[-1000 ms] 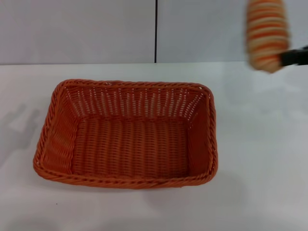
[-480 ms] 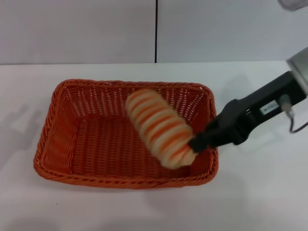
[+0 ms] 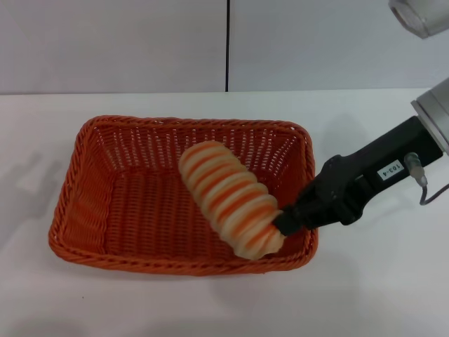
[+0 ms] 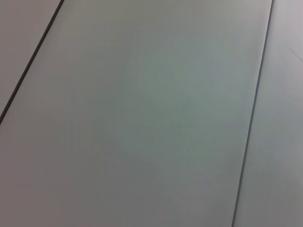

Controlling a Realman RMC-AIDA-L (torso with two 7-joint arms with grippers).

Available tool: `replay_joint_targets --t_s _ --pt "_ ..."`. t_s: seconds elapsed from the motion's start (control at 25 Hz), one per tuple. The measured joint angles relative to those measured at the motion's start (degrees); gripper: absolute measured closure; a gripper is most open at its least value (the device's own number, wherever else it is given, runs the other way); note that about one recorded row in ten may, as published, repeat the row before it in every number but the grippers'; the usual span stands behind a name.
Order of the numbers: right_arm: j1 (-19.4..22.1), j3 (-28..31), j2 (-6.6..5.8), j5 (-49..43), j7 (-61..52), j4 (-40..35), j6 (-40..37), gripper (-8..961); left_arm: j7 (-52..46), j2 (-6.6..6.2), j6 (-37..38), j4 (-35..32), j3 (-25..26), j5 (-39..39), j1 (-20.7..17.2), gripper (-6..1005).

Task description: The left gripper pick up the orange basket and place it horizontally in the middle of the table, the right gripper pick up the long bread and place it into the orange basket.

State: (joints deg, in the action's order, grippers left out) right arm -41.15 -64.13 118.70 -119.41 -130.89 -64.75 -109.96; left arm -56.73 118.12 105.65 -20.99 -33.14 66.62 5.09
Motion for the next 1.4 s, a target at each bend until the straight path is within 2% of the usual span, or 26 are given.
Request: replay_joint_targets --t_s 0.36,0.48,0.52,0.56,0.6,0.64,0.76,0.8,0.84,0.88,0.96,1.0,1.04,1.12,1.28,1.32,1.36,1.4 --pt "0.11 4.18 -0.45 1.79 1.92 0.23 0.05 789 0.06 0.01 0.11 0.04 0.00 0.06 -0.24 603" --pt "0.77 7.68 -0.68 2.00 2.00 -3.13 -0.44 618 0.10 0.01 0.05 0.08 0.00 0.10 -0.32 603" --pt "2.18 11.49 -0.69 2.89 2.42 -6.92 -1.06 561 0.16 -0.03 -0.04 0.08 0.00 0.29 -0.43 602" --pt "2.18 11.49 -0.69 2.89 2.42 -6.92 -1.06 533 0.16 -0.03 -0.04 0.08 0.00 0.29 -0.43 602" --pt "4.43 15.49 -0.62 4.25 3.70 -11.22 -0.78 505 0.18 -0.03 -0.12 0.08 0.00 0.35 -0.48 602" --pt "4.43 15.49 -0.62 4.25 3.70 -11.22 -0.78 477 0.18 -0.03 -0.12 0.08 0.00 0.35 -0.48 602" --pt "9.48 21.29 -0.02 7.32 8.05 -16.67 2.51 392 1.10 -0.04 -0.26 0.08 0.00 0.31 -0.91 602" --pt "14.20 23.26 0.19 11.82 12.28 -17.08 7.49 364 1.59 -0.05 -0.28 0.07 0.00 0.26 -1.05 602" --pt "14.20 23.26 0.19 11.82 12.28 -17.08 7.49 351 1.59 -0.05 -0.28 0.07 0.00 0.26 -1.05 602" --pt "16.50 23.65 0.18 14.44 14.69 -16.40 10.36 338 1.59 -0.05 -0.28 0.07 0.00 0.26 -1.05 602" --pt "20.80 23.60 0.24 19.74 20.68 -13.45 15.96 312 2.65 -0.07 -0.42 0.07 0.01 0.17 -1.32 602" --pt "24.62 23.52 0.30 25.31 28.41 -8.59 20.22 299 5.25 -0.08 -1.13 0.08 0.10 0.13 -1.68 602" --pt "24.62 23.52 0.30 25.31 28.41 -8.59 20.22 299 5.25 -0.08 -1.13 0.08 0.10 0.13 -1.68 602" --pt "26.65 23.74 0.31 30.82 36.63 -2.41 22.37 299 6.36 -0.08 -1.53 0.29 0.79 0.12 -1.82 602" --pt "27.80 26.02 0.34 42.77 56.73 15.12 23.41 299 10.36 -0.09 -2.04 2.91 4.53 0.11 -1.69 601" --pt "27.65 26.98 0.39 49.03 67.40 24.09 23.52 299 10.36 -0.09 -2.04 2.91 4.53 0.11 -1.69 601" --pt "27.65 26.98 0.39 49.03 67.40 24.09 23.52 299 10.36 -0.09 -2.04 2.91 4.53 0.11 -1.69 601" --pt "27.25 27.49 0.39 55.06 76.57 31.92 23.44 299 15.26 -0.07 -2.74 5.55 7.14 0.11 -1.74 601"
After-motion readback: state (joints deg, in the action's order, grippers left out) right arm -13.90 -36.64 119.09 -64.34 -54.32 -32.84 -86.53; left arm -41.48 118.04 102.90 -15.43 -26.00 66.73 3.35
